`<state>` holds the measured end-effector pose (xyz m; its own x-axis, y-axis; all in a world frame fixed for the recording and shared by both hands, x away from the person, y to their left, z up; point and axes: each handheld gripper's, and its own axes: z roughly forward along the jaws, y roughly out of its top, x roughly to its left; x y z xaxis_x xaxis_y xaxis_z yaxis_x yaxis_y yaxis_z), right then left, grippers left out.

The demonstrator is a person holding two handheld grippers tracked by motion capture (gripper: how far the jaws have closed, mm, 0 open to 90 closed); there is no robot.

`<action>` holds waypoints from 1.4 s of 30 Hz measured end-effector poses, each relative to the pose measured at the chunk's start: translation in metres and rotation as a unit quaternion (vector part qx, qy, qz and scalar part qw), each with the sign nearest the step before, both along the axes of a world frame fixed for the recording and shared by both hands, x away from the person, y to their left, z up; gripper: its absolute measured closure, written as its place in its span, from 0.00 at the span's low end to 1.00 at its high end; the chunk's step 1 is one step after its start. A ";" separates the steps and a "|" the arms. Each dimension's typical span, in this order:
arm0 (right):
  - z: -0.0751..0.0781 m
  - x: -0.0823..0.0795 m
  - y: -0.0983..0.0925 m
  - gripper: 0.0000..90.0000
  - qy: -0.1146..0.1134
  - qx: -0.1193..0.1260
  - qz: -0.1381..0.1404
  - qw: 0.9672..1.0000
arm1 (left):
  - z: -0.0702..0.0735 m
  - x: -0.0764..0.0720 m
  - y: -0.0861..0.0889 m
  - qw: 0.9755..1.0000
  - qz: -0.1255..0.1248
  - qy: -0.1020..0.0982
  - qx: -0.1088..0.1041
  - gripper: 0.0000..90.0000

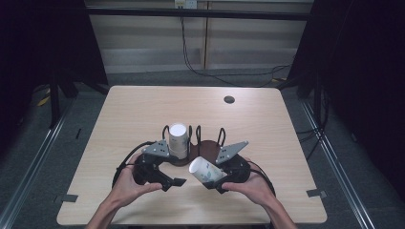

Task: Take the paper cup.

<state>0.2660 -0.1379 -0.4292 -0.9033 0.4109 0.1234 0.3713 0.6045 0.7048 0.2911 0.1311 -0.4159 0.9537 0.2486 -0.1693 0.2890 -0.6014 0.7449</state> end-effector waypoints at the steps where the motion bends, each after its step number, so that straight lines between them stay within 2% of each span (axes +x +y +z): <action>1: 0.000 0.001 0.000 0.35 -0.002 -0.005 0.001 1.000 | -0.001 0.000 -0.001 1.000 -0.002 0.001 0.000 0.19; 5: 0.004 0.005 0.004 0.35 0.002 -0.043 0.015 0.999 | -0.002 -0.001 -0.004 1.000 -0.011 -0.003 0.003 0.19; 8: 0.008 0.006 0.008 0.35 0.005 -0.063 0.028 0.998 | -0.003 0.000 -0.006 1.000 -0.011 -0.007 0.007 0.20; 12: 0.008 0.008 0.013 0.35 0.006 -0.079 0.039 0.996 | -0.007 -0.001 -0.010 1.000 -0.019 -0.007 0.017 0.20; 17: 0.003 0.008 0.019 0.35 0.024 -0.106 0.045 0.993 | -0.011 -0.003 -0.015 0.999 -0.025 -0.006 0.030 0.20; 21: 0.002 0.008 0.021 0.35 0.031 -0.121 0.053 0.991 | -0.013 -0.005 -0.019 0.999 -0.026 -0.007 0.032 0.20; 22: 0.001 0.008 0.021 0.35 0.032 -0.127 0.053 0.990 | -0.013 -0.005 -0.020 0.999 -0.027 -0.014 0.037 0.20; 24: 0.001 0.006 0.022 0.35 0.037 -0.134 0.059 0.989 | -0.014 -0.006 -0.021 0.999 -0.024 -0.016 0.035 0.21; 27: 0.003 0.003 0.023 0.35 0.036 -0.125 0.060 0.990 | -0.013 -0.007 -0.022 0.999 -0.034 -0.017 0.033 0.23; 28: 0.003 0.003 0.024 0.35 0.036 -0.129 0.064 0.989 | -0.013 -0.007 -0.023 0.998 -0.038 -0.017 0.036 0.24; 31: 0.004 0.003 0.024 0.35 0.036 -0.133 0.065 0.988 | -0.013 -0.007 -0.026 0.999 -0.037 -0.005 0.035 0.21; 33: 0.004 0.001 0.025 0.35 0.040 -0.141 0.067 0.987 | -0.015 -0.007 -0.027 0.998 -0.046 0.003 0.032 0.24; 37: 0.003 0.001 0.027 0.35 0.038 -0.149 0.081 0.985 | -0.017 -0.008 -0.029 0.997 -0.061 0.001 0.043 0.26; 42: 0.001 0.000 0.031 0.35 0.041 -0.152 0.090 0.983 | -0.018 -0.007 -0.030 0.997 -0.067 0.010 0.040 0.27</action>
<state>0.2660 -0.1066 -0.4282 -0.9567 0.2748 0.0956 0.2877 0.8438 0.4530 0.2840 0.1007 -0.4341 0.9758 0.1334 -0.1735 0.2170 -0.6933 0.6872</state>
